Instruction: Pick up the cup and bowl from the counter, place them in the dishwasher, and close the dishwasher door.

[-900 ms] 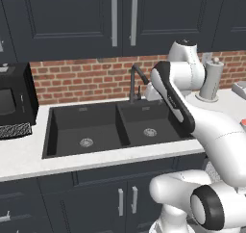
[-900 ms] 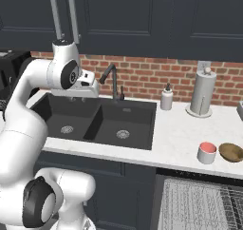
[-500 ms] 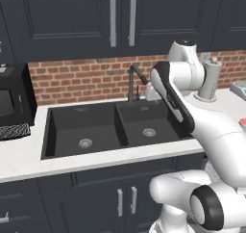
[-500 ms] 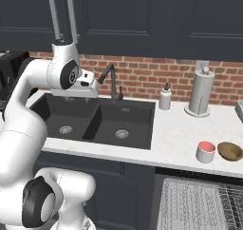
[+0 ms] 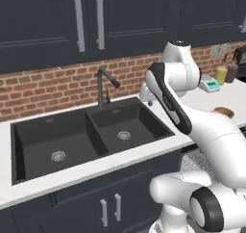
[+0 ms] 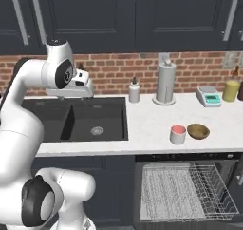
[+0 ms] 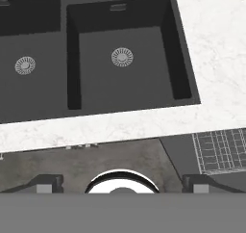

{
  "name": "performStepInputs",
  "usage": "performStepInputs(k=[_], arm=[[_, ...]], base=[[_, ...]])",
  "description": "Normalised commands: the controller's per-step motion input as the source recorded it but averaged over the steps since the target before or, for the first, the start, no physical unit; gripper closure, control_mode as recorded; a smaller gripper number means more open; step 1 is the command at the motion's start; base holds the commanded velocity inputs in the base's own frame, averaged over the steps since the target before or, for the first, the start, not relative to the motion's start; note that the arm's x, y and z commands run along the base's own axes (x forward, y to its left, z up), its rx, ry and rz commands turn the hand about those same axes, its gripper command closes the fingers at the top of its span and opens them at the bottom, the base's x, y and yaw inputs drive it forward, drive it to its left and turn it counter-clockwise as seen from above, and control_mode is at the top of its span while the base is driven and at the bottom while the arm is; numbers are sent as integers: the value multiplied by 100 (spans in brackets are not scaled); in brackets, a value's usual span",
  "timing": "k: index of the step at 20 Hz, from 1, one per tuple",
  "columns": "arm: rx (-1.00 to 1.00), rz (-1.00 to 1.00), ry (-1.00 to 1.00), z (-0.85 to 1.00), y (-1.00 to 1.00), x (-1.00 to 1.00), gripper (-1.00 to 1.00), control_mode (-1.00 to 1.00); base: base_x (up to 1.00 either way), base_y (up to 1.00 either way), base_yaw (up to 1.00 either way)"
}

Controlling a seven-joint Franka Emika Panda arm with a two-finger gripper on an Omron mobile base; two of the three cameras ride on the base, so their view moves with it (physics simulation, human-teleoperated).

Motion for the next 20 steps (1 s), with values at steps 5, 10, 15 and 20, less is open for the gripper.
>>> performStepInputs(k=[5, 10, 15, 20], arm=[[0, 0, 0, 0, 0, 0, -100, 100], [0, 0, 0, 0, 0, 0, -100, 100], [0, 0, 0, 0, 0, 0, -100, 100], [0, 0, 0, 0, 0, 0, -100, 100]], base=[[-8, 2, -63], [0, 11, -63], [0, 33, -57], [0, 53, -45]])
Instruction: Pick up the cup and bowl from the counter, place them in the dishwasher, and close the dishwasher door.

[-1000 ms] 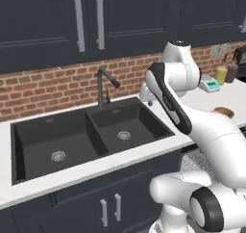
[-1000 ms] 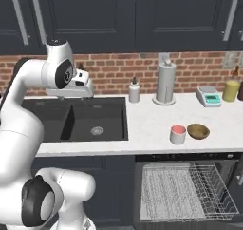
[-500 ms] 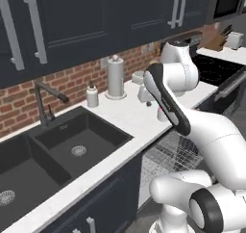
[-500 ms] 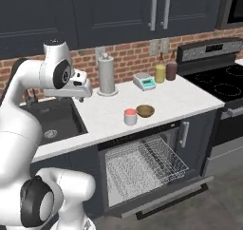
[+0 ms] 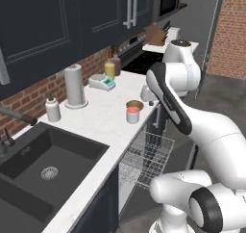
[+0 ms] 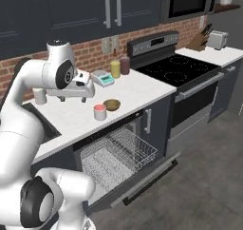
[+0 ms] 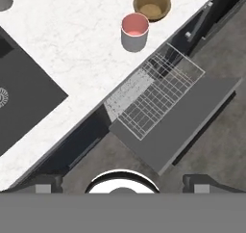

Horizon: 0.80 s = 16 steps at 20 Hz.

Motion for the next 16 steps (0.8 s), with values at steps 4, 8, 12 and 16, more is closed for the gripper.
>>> performStepInputs(k=[4, 8, 12, 16], arm=[[0, 0, 0, 0, 0, 0, -100, 100], [0, 0, 0, 0, 0, 0, -100, 100], [0, 0, 0, 0, 0, 0, -100, 100], [0, 0, 0, 0, 0, 0, -100, 100]], base=[[0, 48, -36], [0, 43, -30], [0, 38, -23], [0, 42, -16]])
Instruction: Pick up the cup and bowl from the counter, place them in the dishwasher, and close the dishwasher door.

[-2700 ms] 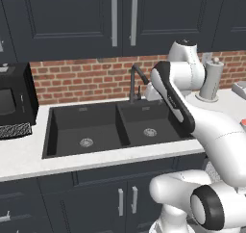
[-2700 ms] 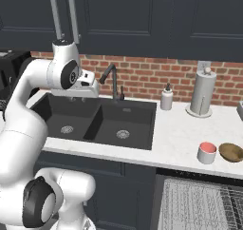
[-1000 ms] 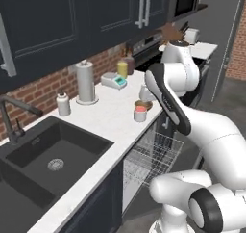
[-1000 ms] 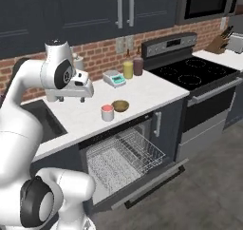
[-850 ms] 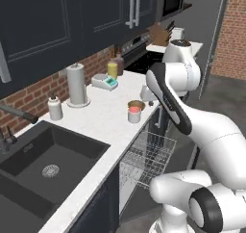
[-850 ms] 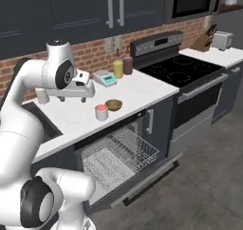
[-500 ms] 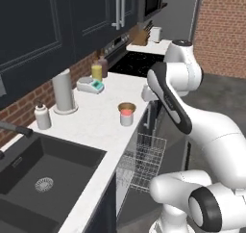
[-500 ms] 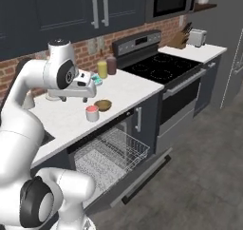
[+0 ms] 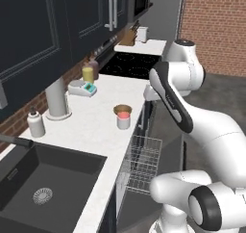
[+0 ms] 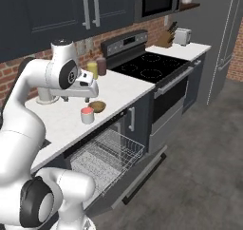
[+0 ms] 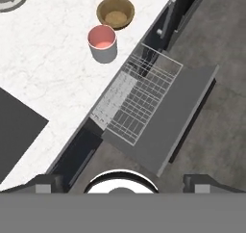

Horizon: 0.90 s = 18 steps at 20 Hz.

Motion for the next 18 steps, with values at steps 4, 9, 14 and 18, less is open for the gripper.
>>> performStepInputs(k=[4, 9, 14, 18], arm=[[0, 0, 0, 0, 0, 0, -100, 100], [0, 0, 0, 0, 0, 0, -100, 100], [1, -2, 0, 0, 1, -2, -100, -100], [3, -5, 0, 0, 0, -3, -100, -100]], base=[[0, 50, -13], [0, 32, -8], [0, 8, -4], [0, 0, 0]])
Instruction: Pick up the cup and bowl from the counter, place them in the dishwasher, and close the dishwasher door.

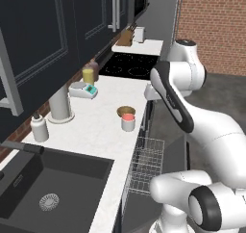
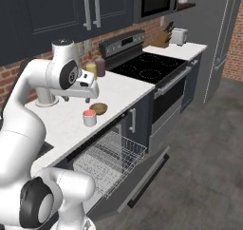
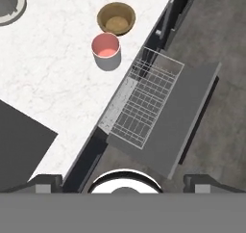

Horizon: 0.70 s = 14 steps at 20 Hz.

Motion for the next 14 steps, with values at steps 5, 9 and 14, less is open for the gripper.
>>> performStepInputs(k=[5, 9, 14], arm=[[5, -7, 0, -2, 0, 27, -100, -100], [13, -9, 0, -20, 0, 83, -100, -100], [12, -9, 0, -30, 0, 100, -100, -100]], base=[[0, 0, 0], [0, 0, 0], [0, 0, 0]])
